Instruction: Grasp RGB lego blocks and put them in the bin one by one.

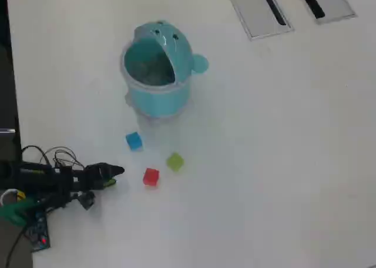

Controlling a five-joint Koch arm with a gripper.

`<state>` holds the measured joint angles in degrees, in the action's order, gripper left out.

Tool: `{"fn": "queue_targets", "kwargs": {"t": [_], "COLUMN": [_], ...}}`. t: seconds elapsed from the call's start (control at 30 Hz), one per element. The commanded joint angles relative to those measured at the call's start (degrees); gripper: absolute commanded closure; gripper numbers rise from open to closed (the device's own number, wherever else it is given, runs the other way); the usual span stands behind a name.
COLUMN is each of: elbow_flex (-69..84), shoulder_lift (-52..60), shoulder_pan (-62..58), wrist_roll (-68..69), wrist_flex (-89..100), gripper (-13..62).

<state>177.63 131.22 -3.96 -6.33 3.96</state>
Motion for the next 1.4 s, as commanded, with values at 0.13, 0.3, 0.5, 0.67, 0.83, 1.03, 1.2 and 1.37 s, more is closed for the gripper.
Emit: {"fn": "queue_targets", "kwargs": {"t": [0.13, 0.3, 0.5, 0.67, 0.83, 1.03, 1.2, 1.37], "elbow_flex": [4.0, 4.0, 4.0, 4.0, 4.0, 4.0, 3.8, 3.5], "shoulder_lift": [3.8, 3.8, 3.8, 3.8, 3.8, 3.8, 3.8, 3.9], "shoulder_pan": [-0.1, 0.0, 0.0, 0.0, 0.5, 0.5, 1.2, 1.4], "wrist_roll": [-0.8, -0.8, -0.8, -0.8, -0.8, -2.3, -5.8, -9.8], "wrist_flex": [-5.1, -5.1, -5.1, -5.1, -3.6, 7.0, 21.0, 27.8], "gripper": [15.3, 15.3, 15.3, 15.3, 15.2, 15.4, 15.6, 16.3]}}
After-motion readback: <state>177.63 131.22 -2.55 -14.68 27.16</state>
